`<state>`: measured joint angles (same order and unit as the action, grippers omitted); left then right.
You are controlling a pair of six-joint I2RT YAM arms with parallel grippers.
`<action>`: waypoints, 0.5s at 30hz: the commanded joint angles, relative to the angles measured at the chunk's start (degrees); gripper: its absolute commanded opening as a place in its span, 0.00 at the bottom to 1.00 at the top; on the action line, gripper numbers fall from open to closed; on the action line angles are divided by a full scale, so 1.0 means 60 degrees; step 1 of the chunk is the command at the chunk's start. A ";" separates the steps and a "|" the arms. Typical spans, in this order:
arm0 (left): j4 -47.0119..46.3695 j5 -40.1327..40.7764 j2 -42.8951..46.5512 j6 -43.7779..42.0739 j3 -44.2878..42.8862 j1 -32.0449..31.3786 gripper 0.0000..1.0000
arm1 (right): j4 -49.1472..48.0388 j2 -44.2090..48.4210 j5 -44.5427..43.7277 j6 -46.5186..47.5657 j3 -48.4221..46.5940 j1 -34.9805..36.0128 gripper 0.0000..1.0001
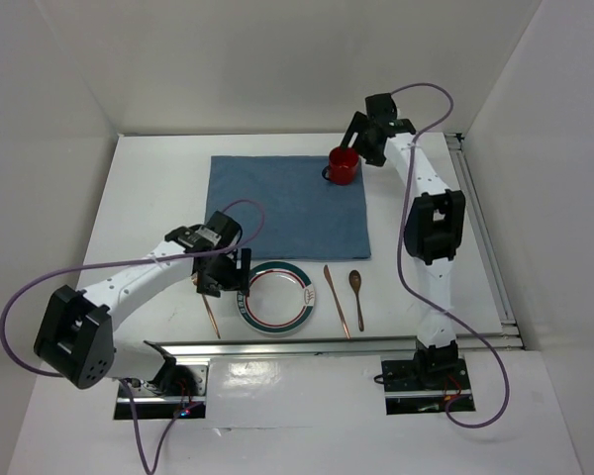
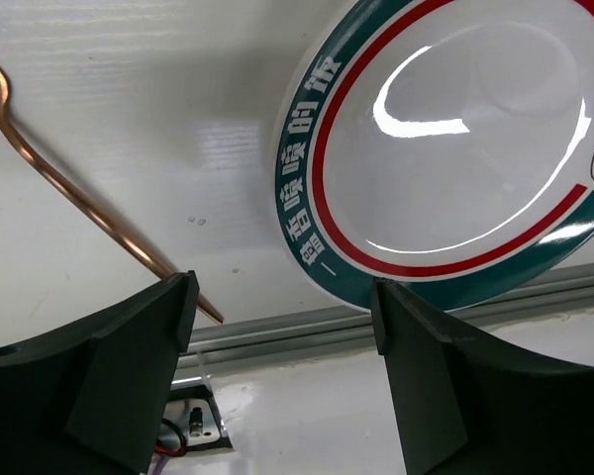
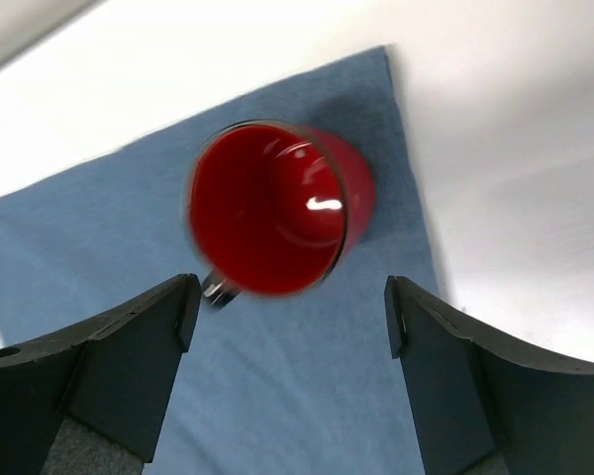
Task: Set the dinner table for one person
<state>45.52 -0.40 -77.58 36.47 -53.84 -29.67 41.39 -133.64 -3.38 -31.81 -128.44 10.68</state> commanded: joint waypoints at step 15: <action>-0.4583 -0.4488 -0.0999 -0.0731 0.1972 0.2015 0.75 | -0.0936 0.6862 -0.0126 0.0672 0.4693 -0.0432 0.91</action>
<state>22.33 -22.02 -81.82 33.10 -42.41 -18.02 36.40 -94.78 -2.68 -29.69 -102.48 9.19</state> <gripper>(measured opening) 0.764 0.907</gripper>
